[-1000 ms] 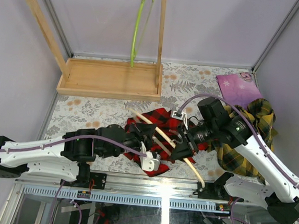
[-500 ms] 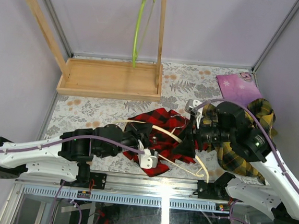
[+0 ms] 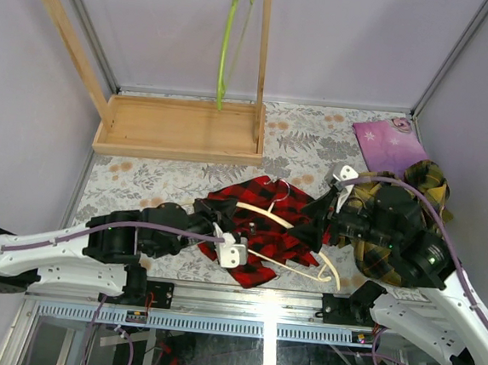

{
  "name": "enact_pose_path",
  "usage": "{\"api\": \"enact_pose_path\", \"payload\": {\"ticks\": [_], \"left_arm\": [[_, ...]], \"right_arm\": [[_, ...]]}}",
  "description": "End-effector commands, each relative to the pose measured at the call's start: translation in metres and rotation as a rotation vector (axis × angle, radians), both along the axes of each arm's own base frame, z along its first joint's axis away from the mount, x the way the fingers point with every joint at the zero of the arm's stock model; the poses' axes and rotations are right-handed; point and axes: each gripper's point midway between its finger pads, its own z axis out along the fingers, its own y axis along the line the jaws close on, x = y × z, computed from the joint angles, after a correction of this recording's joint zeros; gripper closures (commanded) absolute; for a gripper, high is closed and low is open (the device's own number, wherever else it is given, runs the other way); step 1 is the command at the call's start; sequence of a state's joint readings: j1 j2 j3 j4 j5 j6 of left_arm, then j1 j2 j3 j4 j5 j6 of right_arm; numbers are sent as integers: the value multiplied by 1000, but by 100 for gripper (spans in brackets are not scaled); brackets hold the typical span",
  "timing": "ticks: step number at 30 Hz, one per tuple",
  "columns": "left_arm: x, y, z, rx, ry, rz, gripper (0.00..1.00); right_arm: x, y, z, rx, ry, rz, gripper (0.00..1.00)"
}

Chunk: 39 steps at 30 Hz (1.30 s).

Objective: Place the shirt on the hanger

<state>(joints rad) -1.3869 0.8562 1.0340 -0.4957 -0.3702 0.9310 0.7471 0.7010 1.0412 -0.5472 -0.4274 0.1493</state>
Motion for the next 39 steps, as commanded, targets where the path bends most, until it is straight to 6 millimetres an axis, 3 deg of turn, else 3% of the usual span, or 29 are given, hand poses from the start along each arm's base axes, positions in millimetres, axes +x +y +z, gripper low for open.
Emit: {"api": "enact_pose_path", "payload": {"ticks": [1,5,10,18,19,22,25,28,35,39], "left_arm": [[-2,11,9,-58,8,13,100],[-4,15,12,-82,3,6,100],[-1,17,11,-91,3,30,100],[-3,17,4,-114,45,34,100],[-4,17,4,-125,54,38,95],[-7,19,6,-174,95,42,68],[-16,18,-1,-209,159,10,50],[-25,18,-10,-237,228,-12,3],[-23,20,-21,-357,349,69,0],[-15,18,-31,-441,434,176,0]], "right_arm": [[6,13,-3,38,21,7,26],[5,17,-4,57,35,20,29],[-1,24,-5,98,77,54,47],[-8,37,-5,162,127,125,90],[-8,37,-4,164,125,125,94],[-6,35,0,171,101,104,98],[0,27,8,184,59,45,100],[15,15,12,192,34,-77,100],[59,-22,13,199,-9,-427,100],[65,-32,2,201,-4,-497,99]]}}
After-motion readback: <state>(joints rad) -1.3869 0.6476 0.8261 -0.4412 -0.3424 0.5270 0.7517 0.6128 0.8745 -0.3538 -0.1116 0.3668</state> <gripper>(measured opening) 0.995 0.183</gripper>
